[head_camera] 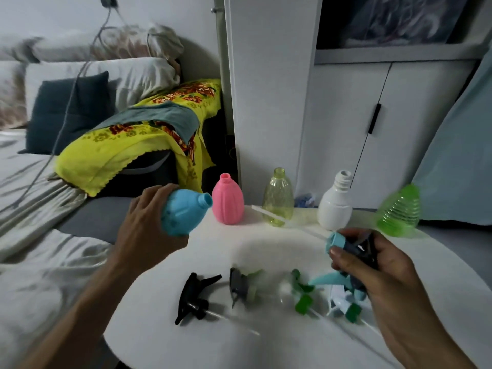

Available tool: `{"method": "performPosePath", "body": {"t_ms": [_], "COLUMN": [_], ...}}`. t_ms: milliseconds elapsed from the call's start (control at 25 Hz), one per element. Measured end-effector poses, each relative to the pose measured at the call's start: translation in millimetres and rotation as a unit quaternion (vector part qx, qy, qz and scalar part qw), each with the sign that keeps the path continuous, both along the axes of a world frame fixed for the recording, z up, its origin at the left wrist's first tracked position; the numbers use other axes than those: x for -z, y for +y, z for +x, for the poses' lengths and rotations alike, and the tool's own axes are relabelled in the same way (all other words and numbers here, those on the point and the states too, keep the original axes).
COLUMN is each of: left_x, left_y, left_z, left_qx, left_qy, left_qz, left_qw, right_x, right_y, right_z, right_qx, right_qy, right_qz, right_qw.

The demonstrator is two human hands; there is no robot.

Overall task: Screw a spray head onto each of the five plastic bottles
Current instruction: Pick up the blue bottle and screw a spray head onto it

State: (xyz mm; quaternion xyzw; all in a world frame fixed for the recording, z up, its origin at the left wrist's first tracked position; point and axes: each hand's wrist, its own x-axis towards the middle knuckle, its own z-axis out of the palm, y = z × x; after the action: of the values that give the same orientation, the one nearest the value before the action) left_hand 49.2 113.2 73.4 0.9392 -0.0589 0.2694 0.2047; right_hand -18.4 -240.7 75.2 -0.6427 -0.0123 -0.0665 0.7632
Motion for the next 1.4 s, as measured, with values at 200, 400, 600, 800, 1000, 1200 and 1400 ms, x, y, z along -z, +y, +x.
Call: {"method": "performPosePath", "body": {"t_ms": [200,400,600,800,1000,1200,1400], "left_x": [-15.2,-5.0,-0.8,8.8,6.2,6.6,11.0], "left_y": [-39.2,-55.1,-74.6,-98.2,-101.7,-102.4,-102.2], "left_z": [-69.3,-83.0,-83.1,-89.8,-92.1,-95.5,-95.3], "left_qx": [0.019,0.047,0.093,0.12,0.116,0.117,0.121], "left_qy": [-0.023,-0.012,0.011,-0.001,-0.002,-0.016,-0.037], "left_qz": [0.067,0.106,0.127,0.147,0.125,0.121,0.155], "left_qw": [0.997,0.993,0.988,0.982,0.985,0.986,0.98], "right_x": [-14.5,-7.5,-0.8,6.7,8.8,4.1,1.3], "right_y": [-18.2,-23.2,0.5,20.1,18.7,17.2,23.3], "right_z": [-19.5,-25.4,-30.0,-31.4,-25.3,-26.8,-28.5], "right_qx": [-0.071,-0.074,-0.087,-0.069,-0.065,-0.074,-0.081], "right_qy": [-0.057,-0.04,-0.069,-0.16,-0.169,-0.133,-0.064], "right_qz": [-0.036,-0.088,-0.193,-0.293,-0.288,-0.228,-0.225], "right_qw": [0.995,0.993,0.975,0.94,0.94,0.962,0.969]}}
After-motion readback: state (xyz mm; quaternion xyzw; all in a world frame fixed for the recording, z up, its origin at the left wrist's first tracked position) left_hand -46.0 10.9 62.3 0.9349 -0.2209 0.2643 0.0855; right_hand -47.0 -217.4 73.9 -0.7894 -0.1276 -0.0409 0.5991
